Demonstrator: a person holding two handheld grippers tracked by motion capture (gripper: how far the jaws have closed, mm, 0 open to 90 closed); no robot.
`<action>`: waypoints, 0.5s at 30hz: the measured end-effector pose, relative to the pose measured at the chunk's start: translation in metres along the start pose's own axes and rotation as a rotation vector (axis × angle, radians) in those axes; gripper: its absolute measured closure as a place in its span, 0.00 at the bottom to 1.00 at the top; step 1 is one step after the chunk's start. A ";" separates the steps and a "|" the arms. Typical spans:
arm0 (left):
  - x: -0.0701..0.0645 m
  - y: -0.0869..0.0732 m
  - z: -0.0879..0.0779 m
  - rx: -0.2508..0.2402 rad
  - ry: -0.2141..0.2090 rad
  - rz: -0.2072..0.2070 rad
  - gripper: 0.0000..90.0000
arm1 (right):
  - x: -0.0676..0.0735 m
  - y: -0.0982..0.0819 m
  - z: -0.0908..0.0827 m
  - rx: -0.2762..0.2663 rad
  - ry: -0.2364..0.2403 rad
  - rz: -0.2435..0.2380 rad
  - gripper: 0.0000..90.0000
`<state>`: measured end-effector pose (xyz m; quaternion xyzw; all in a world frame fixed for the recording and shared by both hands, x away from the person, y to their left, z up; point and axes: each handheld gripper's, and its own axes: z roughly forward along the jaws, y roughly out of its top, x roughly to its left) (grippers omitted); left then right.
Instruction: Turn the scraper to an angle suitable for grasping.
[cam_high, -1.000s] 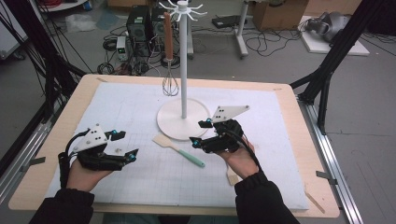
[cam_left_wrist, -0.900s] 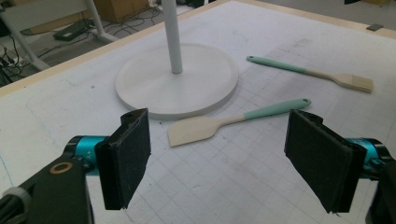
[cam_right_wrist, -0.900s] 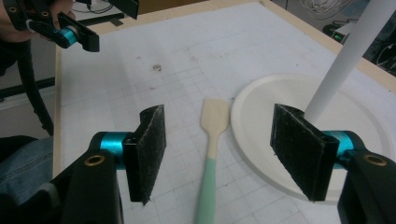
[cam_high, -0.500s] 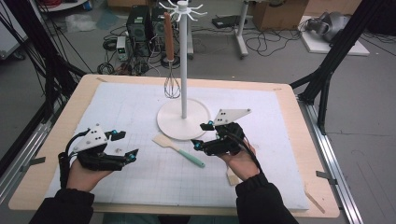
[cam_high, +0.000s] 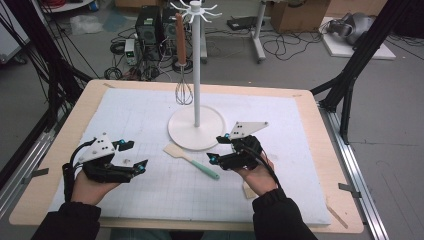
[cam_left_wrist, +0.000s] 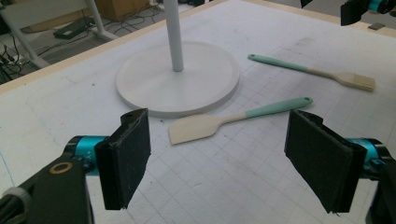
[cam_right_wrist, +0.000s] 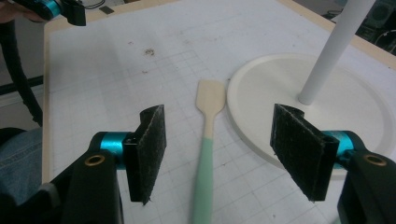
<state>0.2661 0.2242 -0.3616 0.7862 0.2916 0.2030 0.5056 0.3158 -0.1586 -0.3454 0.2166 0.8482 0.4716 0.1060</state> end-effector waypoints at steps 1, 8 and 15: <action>0.000 0.000 0.000 0.000 0.000 0.000 0.26 | 0.000 0.000 0.000 -0.002 0.000 -0.003 0.39; 0.000 0.000 0.000 0.000 0.000 0.001 0.26 | 0.001 -0.004 0.003 0.013 -0.007 -0.005 0.39; 0.000 -0.001 0.000 0.001 0.001 0.000 0.26 | 0.001 -0.009 0.011 0.027 -0.004 -0.008 0.39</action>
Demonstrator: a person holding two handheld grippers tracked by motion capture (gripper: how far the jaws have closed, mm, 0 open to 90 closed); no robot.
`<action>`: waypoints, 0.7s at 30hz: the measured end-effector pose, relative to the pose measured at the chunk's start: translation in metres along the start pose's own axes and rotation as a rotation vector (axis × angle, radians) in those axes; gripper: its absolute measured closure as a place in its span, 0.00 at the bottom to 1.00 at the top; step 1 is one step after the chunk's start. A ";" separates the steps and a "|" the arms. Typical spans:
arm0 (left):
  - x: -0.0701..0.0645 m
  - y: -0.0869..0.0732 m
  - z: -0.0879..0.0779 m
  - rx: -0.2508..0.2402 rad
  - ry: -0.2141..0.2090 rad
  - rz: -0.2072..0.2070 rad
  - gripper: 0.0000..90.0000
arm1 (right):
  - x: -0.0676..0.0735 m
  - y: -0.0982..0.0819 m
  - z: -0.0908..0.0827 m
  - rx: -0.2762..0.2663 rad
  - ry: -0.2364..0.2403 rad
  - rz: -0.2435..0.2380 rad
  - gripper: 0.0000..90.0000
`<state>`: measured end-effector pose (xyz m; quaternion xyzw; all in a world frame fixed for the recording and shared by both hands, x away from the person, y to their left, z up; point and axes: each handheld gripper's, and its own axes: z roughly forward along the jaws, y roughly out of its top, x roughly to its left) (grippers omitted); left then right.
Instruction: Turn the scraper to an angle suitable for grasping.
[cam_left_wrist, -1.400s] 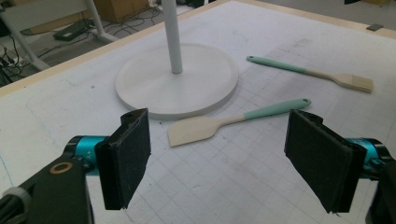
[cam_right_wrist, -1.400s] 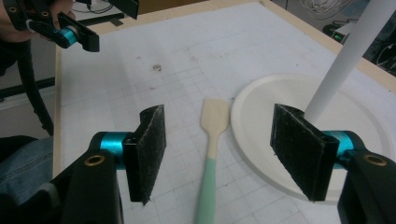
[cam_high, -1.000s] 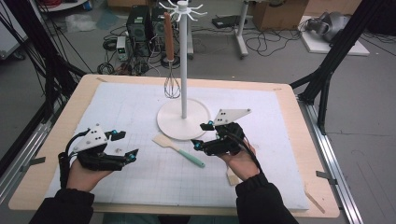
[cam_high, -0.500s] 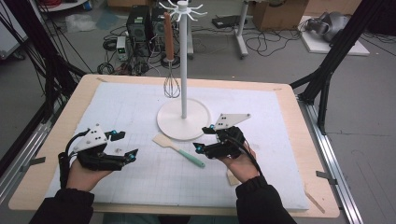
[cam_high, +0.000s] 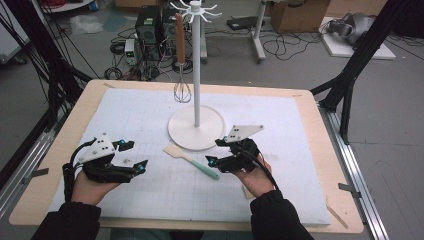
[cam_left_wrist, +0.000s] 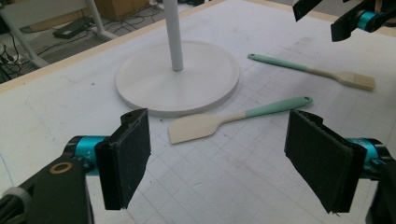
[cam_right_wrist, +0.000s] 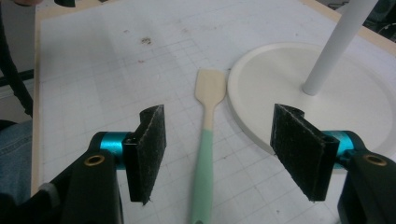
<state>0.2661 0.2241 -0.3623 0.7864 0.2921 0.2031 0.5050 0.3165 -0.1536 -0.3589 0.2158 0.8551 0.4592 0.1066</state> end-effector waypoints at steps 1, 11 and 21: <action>0.000 0.000 0.000 0.000 0.000 0.000 0.26 | 0.000 -0.001 0.001 0.001 0.001 0.003 0.39; 0.001 -0.001 0.000 -0.003 -0.001 -0.002 0.26 | 0.001 -0.011 0.014 0.033 0.007 -0.001 0.42; 0.001 -0.001 0.000 -0.001 0.001 -0.001 0.26 | 0.000 -0.025 0.027 0.059 0.010 -0.005 0.46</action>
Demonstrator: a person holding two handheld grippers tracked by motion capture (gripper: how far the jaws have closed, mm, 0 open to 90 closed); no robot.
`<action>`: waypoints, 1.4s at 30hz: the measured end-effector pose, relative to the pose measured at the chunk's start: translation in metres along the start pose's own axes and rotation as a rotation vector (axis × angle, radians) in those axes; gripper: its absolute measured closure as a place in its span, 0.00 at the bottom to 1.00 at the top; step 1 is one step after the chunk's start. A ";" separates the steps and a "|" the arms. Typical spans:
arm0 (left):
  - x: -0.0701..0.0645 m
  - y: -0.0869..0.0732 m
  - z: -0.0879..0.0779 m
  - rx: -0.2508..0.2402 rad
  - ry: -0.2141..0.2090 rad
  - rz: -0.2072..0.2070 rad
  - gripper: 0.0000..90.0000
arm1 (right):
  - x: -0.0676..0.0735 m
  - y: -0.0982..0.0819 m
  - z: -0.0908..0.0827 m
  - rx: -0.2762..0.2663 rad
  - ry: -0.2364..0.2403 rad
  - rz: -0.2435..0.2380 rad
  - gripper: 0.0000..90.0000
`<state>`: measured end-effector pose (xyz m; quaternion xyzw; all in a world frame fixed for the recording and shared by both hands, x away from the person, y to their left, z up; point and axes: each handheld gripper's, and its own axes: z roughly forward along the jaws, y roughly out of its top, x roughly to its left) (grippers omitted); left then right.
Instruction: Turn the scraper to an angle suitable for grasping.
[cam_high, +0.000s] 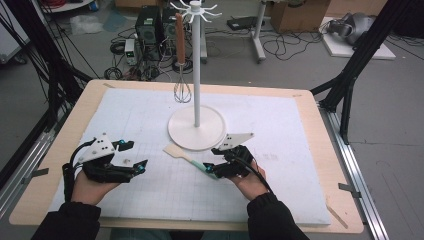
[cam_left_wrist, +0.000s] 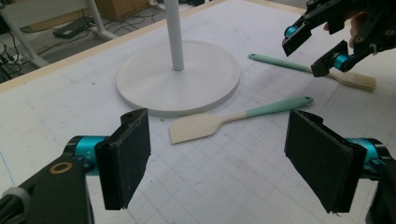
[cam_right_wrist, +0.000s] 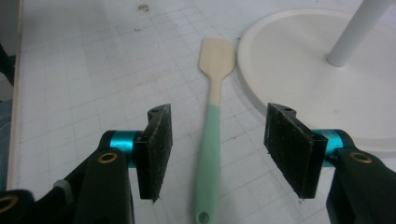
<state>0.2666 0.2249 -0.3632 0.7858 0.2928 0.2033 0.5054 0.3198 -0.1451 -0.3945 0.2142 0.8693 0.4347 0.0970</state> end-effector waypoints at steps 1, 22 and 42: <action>0.000 0.000 0.000 0.000 -0.001 -0.001 0.26 | 0.000 -0.002 0.002 0.002 0.002 0.006 0.46; 0.001 -0.001 0.000 0.003 -0.001 0.002 0.26 | -0.004 -0.005 0.034 0.066 0.036 0.006 0.60; 0.001 -0.001 -0.001 -0.004 0.000 -0.003 0.26 | -0.003 0.001 0.054 0.115 0.049 -0.009 0.67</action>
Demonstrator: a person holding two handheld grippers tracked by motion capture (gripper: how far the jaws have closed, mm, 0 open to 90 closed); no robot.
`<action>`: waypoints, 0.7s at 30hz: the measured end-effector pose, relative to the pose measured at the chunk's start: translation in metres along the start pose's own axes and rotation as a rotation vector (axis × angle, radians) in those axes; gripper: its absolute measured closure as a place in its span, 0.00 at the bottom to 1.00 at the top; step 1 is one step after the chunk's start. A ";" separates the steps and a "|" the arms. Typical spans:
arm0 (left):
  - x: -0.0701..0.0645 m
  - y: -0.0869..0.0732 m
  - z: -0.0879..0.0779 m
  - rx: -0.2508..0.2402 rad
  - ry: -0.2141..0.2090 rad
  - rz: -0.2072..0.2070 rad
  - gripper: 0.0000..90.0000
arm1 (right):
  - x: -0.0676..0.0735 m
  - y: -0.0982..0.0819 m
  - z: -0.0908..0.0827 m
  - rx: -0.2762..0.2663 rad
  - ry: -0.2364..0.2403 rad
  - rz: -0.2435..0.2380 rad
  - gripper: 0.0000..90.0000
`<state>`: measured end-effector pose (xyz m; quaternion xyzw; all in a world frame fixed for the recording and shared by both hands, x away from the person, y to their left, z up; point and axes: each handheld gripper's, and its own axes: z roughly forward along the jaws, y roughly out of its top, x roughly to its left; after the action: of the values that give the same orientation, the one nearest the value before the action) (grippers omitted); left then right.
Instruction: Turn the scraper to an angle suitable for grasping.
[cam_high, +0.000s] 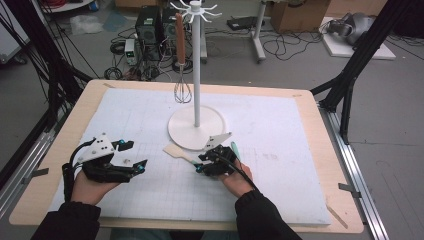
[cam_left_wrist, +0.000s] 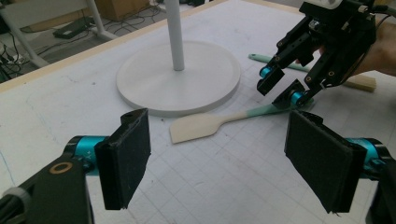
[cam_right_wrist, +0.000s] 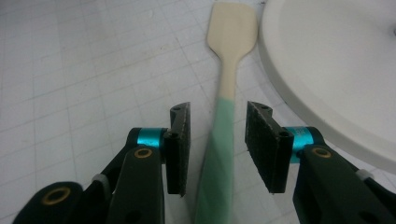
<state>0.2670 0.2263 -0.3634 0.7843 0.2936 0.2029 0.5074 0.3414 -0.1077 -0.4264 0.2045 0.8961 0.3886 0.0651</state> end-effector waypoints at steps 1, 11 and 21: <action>0.000 0.000 0.000 0.001 0.000 0.002 0.26 | 0.000 0.001 0.001 -0.001 -0.002 -0.001 0.67; 0.001 0.000 -0.001 -0.001 0.002 -0.001 0.26 | -0.001 0.007 0.005 0.001 0.005 0.000 0.67; 0.001 0.000 -0.001 -0.006 -0.003 -0.003 0.26 | -0.005 0.009 0.010 -0.003 0.008 0.012 0.68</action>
<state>0.2668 0.2280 -0.3629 0.7828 0.2934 0.2020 0.5102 0.3512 -0.0973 -0.4265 0.2082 0.8946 0.3909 0.0596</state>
